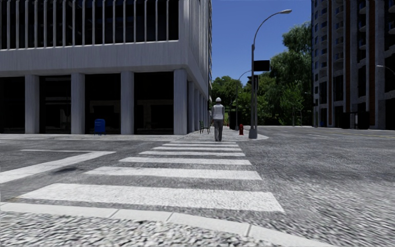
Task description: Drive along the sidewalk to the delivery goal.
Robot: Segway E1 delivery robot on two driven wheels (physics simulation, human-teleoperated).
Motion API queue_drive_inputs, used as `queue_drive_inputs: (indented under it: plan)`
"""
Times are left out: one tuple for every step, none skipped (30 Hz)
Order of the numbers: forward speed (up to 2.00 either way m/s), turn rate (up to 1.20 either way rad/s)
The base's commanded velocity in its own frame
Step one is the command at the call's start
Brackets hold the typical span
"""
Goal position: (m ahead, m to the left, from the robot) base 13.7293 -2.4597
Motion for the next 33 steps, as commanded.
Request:
queue_drive_inputs:
  plan:
    - [2.0, 0.0]
    - [2.0, 0.0]
    - [2.0, 0.0]
    - [2.0, 0.0]
    - [2.0, 0.0]
    - [2.0, 0.0]
    - [2.0, 0.0]
    - [2.0, 0.0]
    - [2.0, 0.0]
    - [2.0, 0.0]
    - [2.0, 0.0]
    - [2.0, 0.0]
    - [2.0, 0.0]
    - [2.0, 0.0]
    - [2.0, 0.0]
    - [2.0, 0.0]
    - [2.0, 0.0]
    - [2.0, 0.0]
    - [2.0, 0.0]
    - [2.0, 0.0]
    - [2.0, 0.0]
    - [2.0, 0.0]
    - [2.0, 0.0]
    - [2.0, 0.0]
    - [2.0, 0.0]
    - [2.0, 0.0]
    - [2.0, 0.0]
    - [2.0, 0.0]
    - [2.0, 0.0]
    - [2.0, 0.0]
    - [2.0, 0.0]
    - [2.0, 0.0]
    - [2.0, 0.0]
